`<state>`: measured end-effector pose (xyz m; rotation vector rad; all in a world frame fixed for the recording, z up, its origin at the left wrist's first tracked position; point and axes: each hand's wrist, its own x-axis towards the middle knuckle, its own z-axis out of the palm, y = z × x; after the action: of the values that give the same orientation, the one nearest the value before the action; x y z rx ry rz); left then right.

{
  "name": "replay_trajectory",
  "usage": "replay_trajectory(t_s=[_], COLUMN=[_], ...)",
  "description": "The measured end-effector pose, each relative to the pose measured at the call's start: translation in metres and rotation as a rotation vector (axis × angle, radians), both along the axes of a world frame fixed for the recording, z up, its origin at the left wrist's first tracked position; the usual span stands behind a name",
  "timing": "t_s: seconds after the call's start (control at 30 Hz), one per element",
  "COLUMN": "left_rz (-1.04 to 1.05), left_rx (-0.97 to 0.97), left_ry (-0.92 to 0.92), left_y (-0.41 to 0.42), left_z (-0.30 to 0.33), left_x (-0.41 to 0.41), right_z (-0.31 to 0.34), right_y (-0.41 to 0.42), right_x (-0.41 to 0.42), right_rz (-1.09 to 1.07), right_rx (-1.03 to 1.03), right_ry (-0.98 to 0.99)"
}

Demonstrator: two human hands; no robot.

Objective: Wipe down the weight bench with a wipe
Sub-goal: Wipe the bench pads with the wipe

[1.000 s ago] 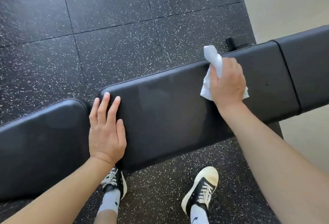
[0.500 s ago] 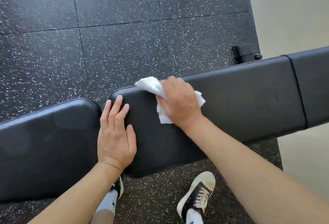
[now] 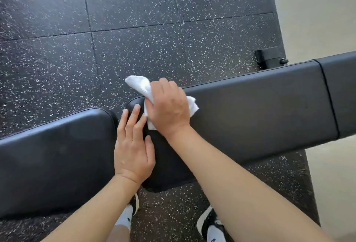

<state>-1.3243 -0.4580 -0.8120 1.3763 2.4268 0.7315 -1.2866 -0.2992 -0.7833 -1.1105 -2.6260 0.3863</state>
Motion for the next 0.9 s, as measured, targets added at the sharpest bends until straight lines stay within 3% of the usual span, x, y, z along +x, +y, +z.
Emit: replay_trajectory(t_s=[0.23, 0.37, 0.47, 0.6, 0.77, 0.9], left_rz=[-0.083, -0.293, -0.509, -0.444, -0.221, -0.315], left_rx=[-0.174, -0.294, -0.257, -0.193, -0.174, -0.17], left_ry=[0.146, 0.215, 0.19, 0.088, -0.151, -0.023], left_y=[0.008, 0.026, 0.06, 0.129, 0.205, 0.24], left_z=[0.019, 0.035, 0.04, 0.043, 0.046, 0.042], left_x=[-0.003, 0.011, 0.047, 0.083, 0.097, 0.115], right_z=[-0.003, -0.006, -0.004, -0.003, -0.004, -0.003], right_y=[0.041, 0.12, 0.164, 0.141, 0.041, 0.014], right_x=[0.053, 0.157, 0.235, 0.269, 0.254, 0.268], right_rz=[0.144, -0.128, -0.344, -0.496, -0.236, 0.095], right_rx=[0.066, 0.095, 0.073, 0.068, 0.035, 0.028], right_ry=[0.05, 0.01, -0.002, -0.024, 0.006, 0.019])
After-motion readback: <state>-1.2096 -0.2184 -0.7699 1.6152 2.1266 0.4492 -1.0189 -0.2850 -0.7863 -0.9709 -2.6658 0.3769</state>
